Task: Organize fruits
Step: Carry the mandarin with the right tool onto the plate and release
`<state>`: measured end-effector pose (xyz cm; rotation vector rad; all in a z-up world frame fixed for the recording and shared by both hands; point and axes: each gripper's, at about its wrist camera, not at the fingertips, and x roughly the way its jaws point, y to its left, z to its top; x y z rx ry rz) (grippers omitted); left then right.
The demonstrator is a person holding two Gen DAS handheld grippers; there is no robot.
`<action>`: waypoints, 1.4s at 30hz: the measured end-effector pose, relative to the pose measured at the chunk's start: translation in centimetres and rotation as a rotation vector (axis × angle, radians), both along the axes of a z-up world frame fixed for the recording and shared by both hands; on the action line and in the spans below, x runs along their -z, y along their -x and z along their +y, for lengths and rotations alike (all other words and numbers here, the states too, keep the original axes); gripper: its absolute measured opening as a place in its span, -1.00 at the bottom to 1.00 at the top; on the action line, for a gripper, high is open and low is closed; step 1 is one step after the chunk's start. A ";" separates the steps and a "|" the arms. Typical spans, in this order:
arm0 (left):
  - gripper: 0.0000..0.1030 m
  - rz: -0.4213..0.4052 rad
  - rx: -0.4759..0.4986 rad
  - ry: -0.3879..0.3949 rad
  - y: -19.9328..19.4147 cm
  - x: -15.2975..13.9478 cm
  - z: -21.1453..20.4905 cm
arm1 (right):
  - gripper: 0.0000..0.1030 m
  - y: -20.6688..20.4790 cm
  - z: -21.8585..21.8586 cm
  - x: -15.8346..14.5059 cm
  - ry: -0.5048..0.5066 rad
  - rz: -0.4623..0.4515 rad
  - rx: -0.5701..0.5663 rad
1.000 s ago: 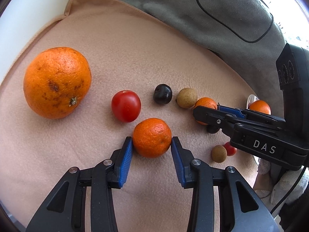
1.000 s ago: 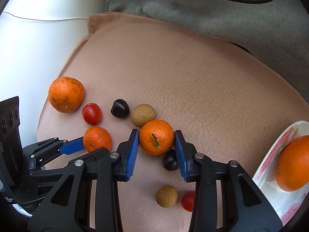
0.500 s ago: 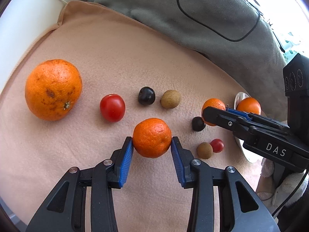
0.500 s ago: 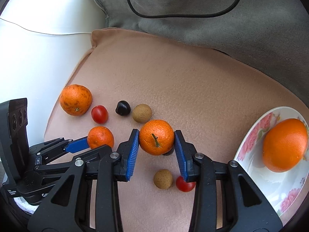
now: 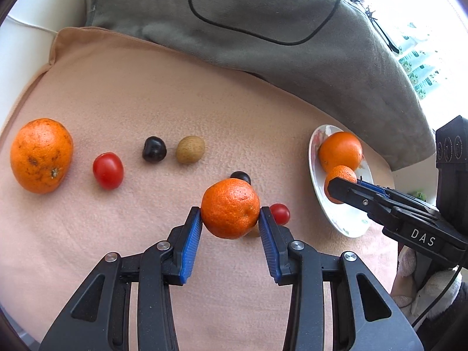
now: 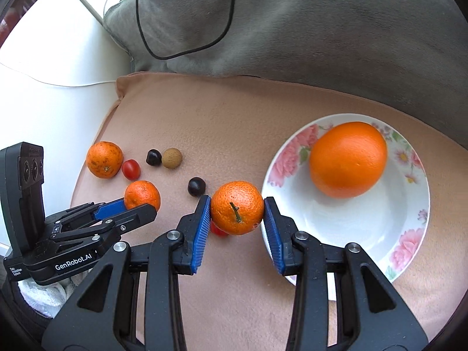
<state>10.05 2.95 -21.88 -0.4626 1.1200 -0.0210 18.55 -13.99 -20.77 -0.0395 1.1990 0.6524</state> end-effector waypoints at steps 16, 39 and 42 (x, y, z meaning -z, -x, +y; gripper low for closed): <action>-0.26 -0.034 0.143 0.024 -2.3 -1.0 -6.3 | -0.26 0.2 -8.3 0.2 0.036 -0.002 0.158; -0.26 -0.030 0.239 0.040 -4.1 -0.8 -12.4 | -0.26 -0.5 -12.0 1.3 0.049 0.003 0.245; -0.26 -0.031 0.242 0.039 -4.2 -0.9 -12.6 | -0.26 -0.5 -12.1 1.3 0.049 0.004 0.242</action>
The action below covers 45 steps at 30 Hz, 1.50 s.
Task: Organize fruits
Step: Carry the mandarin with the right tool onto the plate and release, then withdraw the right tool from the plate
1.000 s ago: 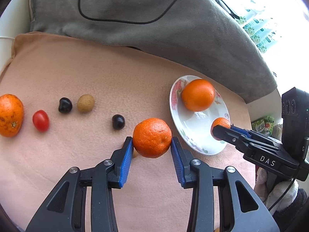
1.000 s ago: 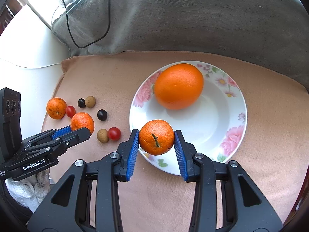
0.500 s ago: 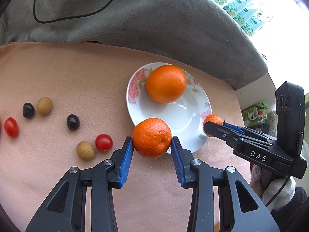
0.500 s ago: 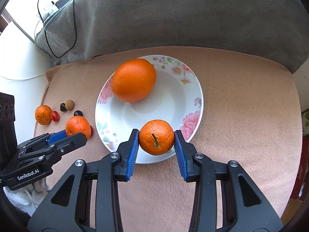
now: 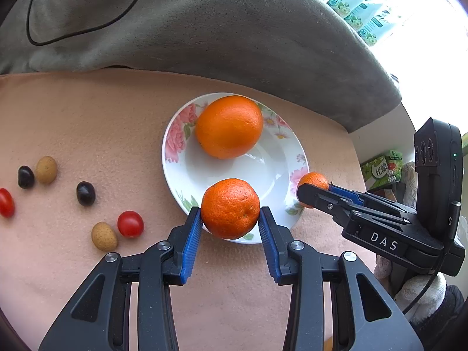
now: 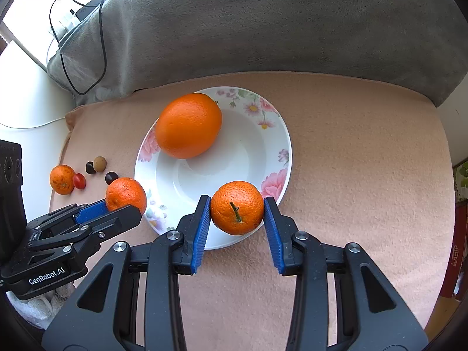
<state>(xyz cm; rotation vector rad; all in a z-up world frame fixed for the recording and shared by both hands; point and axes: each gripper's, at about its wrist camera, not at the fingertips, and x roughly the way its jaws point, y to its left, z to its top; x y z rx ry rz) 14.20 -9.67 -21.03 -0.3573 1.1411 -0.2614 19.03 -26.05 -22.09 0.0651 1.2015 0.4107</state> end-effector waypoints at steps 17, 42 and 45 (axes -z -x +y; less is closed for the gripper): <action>-0.17 -0.018 0.015 -0.026 0.0 -0.6 -0.3 | -0.02 0.0 -0.3 -0.5 0.002 -0.014 0.025; 0.35 -0.038 -0.012 -0.064 1.2 -1.3 1.3 | 0.56 0.5 0.3 -1.9 0.006 -0.052 0.054; 0.35 -0.042 -0.022 -0.062 1.5 -1.4 1.8 | 0.56 0.6 0.7 -2.1 0.003 -0.055 0.050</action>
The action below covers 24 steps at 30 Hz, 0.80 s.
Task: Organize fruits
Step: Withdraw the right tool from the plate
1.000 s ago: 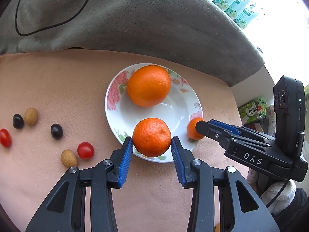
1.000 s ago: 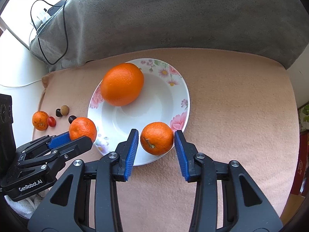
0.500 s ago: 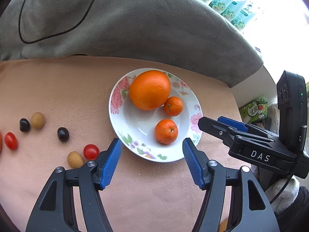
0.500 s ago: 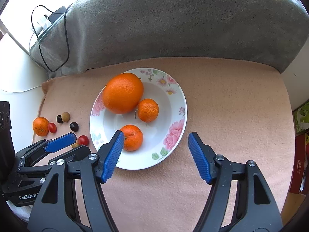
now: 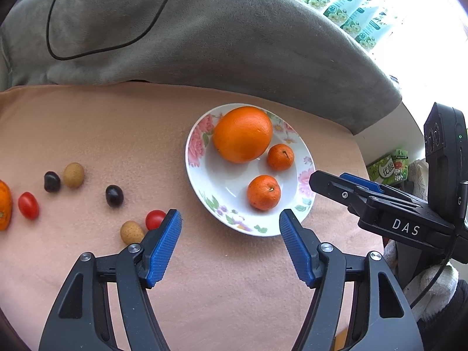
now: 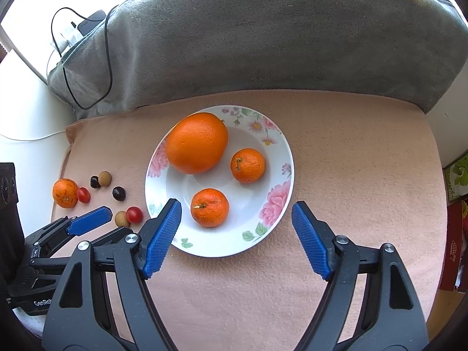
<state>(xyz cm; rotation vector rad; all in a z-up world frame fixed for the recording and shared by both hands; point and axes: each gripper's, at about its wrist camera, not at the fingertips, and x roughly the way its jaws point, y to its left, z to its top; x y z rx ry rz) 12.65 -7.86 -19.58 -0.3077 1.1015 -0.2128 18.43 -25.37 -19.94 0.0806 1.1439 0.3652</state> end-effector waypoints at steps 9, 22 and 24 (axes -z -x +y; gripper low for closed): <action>0.35 0.003 -0.059 -0.003 1.4 0.1 3.1 | 0.56 0.6 1.6 -0.8 -0.008 -0.030 -0.032; 0.35 0.013 -0.185 -0.012 3.7 0.5 8.7 | 0.56 1.9 6.6 -2.0 -0.022 -0.099 -0.137; 0.34 0.014 -0.203 -0.013 4.1 0.6 9.6 | 0.56 2.1 7.4 -2.1 -0.019 -0.116 -0.154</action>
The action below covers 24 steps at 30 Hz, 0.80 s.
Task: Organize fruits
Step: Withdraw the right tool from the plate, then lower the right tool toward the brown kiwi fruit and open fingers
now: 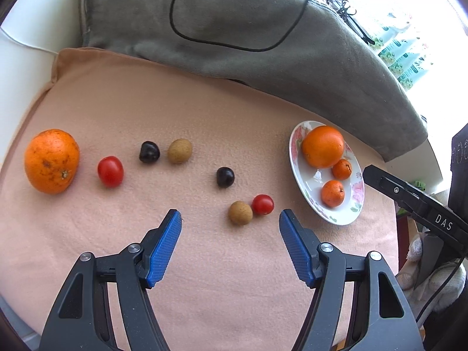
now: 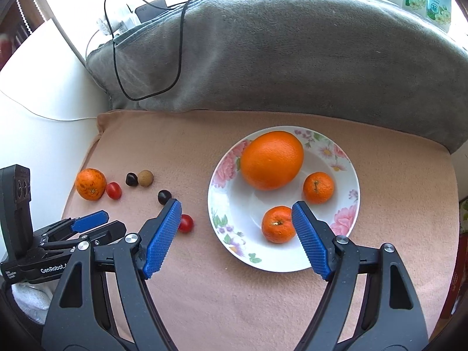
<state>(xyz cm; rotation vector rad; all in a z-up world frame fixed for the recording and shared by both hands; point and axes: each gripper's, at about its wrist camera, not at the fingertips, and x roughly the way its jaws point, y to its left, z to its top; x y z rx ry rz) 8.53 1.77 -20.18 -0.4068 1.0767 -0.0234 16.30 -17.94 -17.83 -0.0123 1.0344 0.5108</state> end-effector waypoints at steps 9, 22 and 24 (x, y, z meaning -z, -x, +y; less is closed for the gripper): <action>0.30 0.000 -0.040 -0.004 1.1 0.5 2.7 | 0.56 0.1 3.7 -0.2 0.024 -0.006 -0.089; 0.00 -0.031 0.072 -0.058 -1.6 0.4 4.9 | 0.09 2.6 6.5 2.9 0.007 0.128 -0.199; -0.05 -0.031 0.100 -0.064 -2.4 0.5 5.0 | -0.02 3.0 7.1 3.5 0.004 0.138 -0.214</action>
